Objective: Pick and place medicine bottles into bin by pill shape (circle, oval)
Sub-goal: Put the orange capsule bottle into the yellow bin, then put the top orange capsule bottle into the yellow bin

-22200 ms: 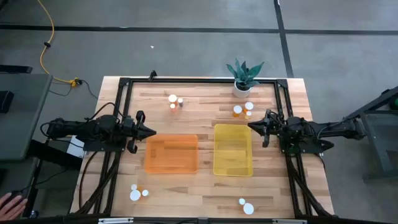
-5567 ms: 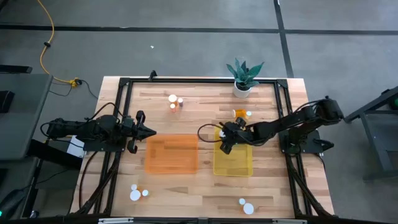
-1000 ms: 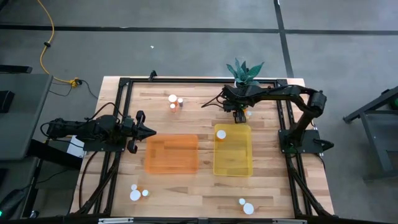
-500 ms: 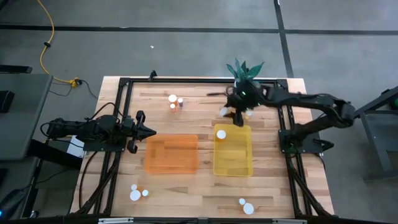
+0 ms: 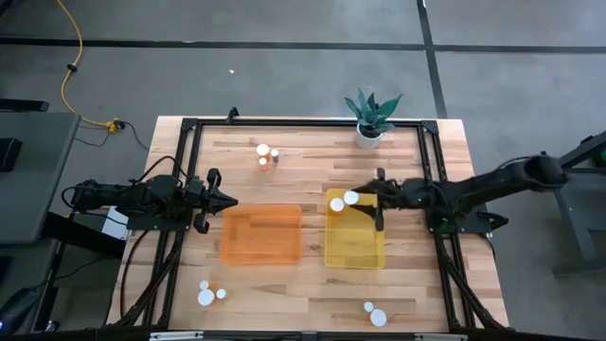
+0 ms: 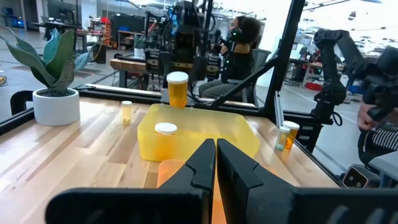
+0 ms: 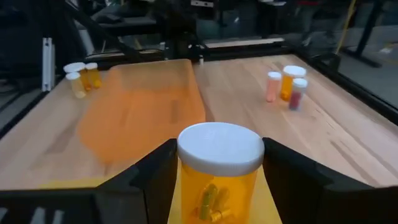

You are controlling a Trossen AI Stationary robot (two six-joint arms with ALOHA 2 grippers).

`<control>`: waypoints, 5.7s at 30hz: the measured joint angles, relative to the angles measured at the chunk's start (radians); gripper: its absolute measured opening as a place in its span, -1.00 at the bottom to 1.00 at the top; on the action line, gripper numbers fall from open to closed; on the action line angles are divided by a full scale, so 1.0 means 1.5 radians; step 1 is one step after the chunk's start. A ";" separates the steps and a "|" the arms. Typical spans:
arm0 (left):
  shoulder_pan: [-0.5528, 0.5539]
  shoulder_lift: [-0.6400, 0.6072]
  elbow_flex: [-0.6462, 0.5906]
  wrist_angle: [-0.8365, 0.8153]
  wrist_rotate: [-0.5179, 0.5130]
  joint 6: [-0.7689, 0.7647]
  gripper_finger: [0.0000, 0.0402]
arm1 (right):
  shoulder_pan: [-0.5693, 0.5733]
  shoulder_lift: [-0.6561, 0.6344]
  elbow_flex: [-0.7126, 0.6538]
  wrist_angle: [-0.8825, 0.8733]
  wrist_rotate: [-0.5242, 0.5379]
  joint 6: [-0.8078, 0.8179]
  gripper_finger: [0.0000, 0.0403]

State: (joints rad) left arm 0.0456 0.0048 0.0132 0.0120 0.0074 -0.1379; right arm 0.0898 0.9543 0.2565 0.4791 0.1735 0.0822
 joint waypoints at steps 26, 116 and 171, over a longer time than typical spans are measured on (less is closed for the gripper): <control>0.000 0.000 0.000 0.000 0.000 0.000 -0.97 | 0.067 0.211 -0.072 0.173 0.164 0.097 0.03; 0.000 0.000 0.000 0.000 0.000 0.000 -0.97 | 0.067 0.170 -0.072 0.186 0.069 -0.027 0.50; 0.051 0.272 0.173 0.072 -0.222 -0.089 -0.97 | -0.152 -0.134 -0.072 0.336 0.056 -0.157 0.50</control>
State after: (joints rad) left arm 0.1224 0.4123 0.2720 0.1198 -0.3257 -0.2708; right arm -0.1379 0.7528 0.1482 0.9826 0.2581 -0.1539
